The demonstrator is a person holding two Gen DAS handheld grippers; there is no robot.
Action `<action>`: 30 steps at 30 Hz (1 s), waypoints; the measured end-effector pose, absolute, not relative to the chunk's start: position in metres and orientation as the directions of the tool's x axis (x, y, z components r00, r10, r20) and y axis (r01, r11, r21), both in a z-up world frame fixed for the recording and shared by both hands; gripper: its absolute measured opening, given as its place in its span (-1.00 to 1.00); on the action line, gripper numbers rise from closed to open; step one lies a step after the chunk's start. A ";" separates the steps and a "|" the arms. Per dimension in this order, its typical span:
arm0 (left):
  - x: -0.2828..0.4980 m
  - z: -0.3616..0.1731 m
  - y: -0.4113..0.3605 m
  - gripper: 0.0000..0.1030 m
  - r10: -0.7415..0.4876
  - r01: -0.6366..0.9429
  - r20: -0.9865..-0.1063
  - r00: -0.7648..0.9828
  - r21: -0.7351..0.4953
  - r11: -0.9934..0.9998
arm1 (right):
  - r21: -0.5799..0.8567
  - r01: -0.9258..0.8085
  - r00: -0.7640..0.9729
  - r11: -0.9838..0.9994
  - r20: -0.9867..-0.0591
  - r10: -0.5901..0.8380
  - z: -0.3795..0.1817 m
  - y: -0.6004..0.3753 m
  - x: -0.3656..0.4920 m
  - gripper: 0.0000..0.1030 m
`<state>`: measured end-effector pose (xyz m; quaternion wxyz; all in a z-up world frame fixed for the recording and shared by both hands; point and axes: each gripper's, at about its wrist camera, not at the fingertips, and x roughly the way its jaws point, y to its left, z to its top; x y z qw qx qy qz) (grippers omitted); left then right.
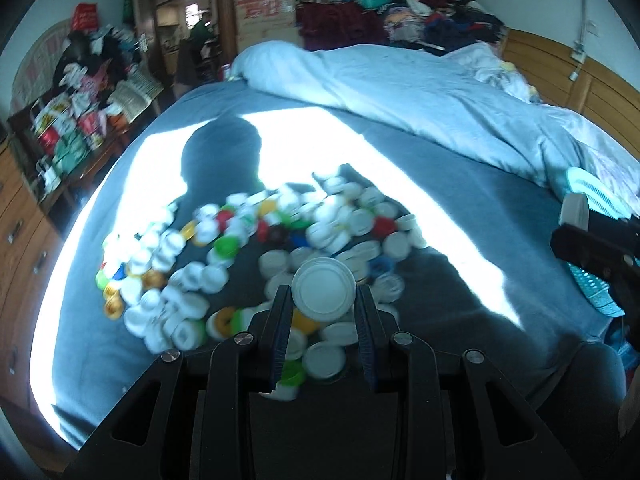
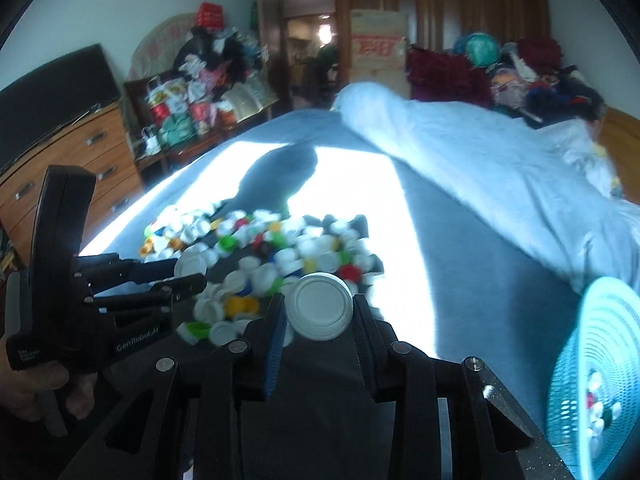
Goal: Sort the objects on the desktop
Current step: 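Carry both white caps over the blue basket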
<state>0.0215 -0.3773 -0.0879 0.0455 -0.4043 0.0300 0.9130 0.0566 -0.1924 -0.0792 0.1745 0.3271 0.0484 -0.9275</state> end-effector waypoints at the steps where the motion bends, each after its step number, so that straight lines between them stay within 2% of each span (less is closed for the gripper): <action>1: 0.020 -0.084 -0.366 -0.49 0.065 -0.125 -0.736 -0.674 0.026 -0.992 | 0.022 0.333 -0.740 -0.943 -0.614 -0.276 -0.074 -0.180 0.057 -0.31; 11: -0.005 -0.054 -0.251 -0.49 0.162 -0.309 -0.727 -0.667 0.072 -0.948 | 0.049 0.094 -0.820 -0.994 -0.563 -0.106 -0.048 -0.061 0.069 -0.31; 21: -0.014 -0.029 -0.123 -0.49 0.249 -0.478 -0.718 -0.650 0.132 -0.868 | 0.055 -0.127 -0.826 -0.990 -0.558 0.075 -0.037 0.043 0.097 -0.31; 30: -0.009 -0.018 -0.044 -0.49 0.299 -0.568 -0.709 -0.639 0.173 -0.804 | 0.077 -0.226 -0.813 -0.971 -0.563 0.145 -0.043 0.093 0.118 -0.31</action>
